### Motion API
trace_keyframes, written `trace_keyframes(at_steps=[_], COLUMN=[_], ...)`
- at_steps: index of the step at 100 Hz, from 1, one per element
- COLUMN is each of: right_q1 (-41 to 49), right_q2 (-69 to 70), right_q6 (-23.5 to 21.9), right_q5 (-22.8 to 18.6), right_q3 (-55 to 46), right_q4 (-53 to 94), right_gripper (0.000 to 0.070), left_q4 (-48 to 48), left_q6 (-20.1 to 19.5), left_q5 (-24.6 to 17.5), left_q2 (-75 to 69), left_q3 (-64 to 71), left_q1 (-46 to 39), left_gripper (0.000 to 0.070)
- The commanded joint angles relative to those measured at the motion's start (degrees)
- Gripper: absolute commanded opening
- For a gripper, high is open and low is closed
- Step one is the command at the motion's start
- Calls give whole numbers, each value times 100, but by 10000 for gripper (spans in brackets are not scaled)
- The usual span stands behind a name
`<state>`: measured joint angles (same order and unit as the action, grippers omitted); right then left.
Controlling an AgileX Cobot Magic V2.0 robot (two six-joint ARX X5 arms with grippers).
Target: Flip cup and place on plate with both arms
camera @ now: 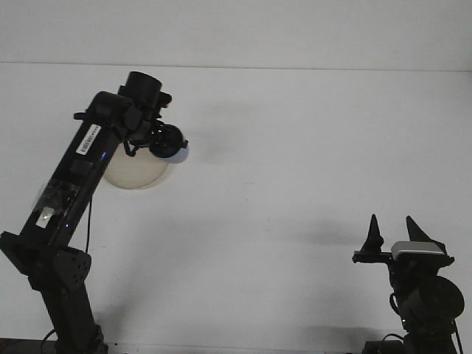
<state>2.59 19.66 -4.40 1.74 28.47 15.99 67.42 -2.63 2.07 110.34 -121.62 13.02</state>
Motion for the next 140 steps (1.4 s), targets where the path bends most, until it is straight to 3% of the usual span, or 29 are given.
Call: trace_keyframes(at_steps=[1, 39, 102, 107, 122, 127, 140], right_q1=[7, 7, 7, 7, 7, 7, 7], right_q2=[17, 17, 17, 17, 17, 17, 17], right_q6=[-7, -7, -2, -4, -4, -4, -4], right_q5=[24, 24, 26, 28, 164, 179, 179], right_q3=[72, 72, 72, 72, 72, 72, 72], right_q4=[-52, -50, 13, 11, 11, 11, 11], right_gripper=[485, 485, 485, 485, 485, 485, 485], left_q4=[-70, -173, -142, -146, -157, -157, -133], left_q6=[9, 166, 201, 203, 203, 203, 203], left_q5=[33, 33, 33, 33, 33, 33, 33], left_q2=[157, 883, 1725, 1725, 1720, 1698, 1582], left_q3=[-138, -138, -138, -138, -144, -144, -168], left_q1=[-223, -1261, -1344, -1344, -1364, -1381, -1410], left_gripper=[7, 7, 23, 81, 399, 430, 429])
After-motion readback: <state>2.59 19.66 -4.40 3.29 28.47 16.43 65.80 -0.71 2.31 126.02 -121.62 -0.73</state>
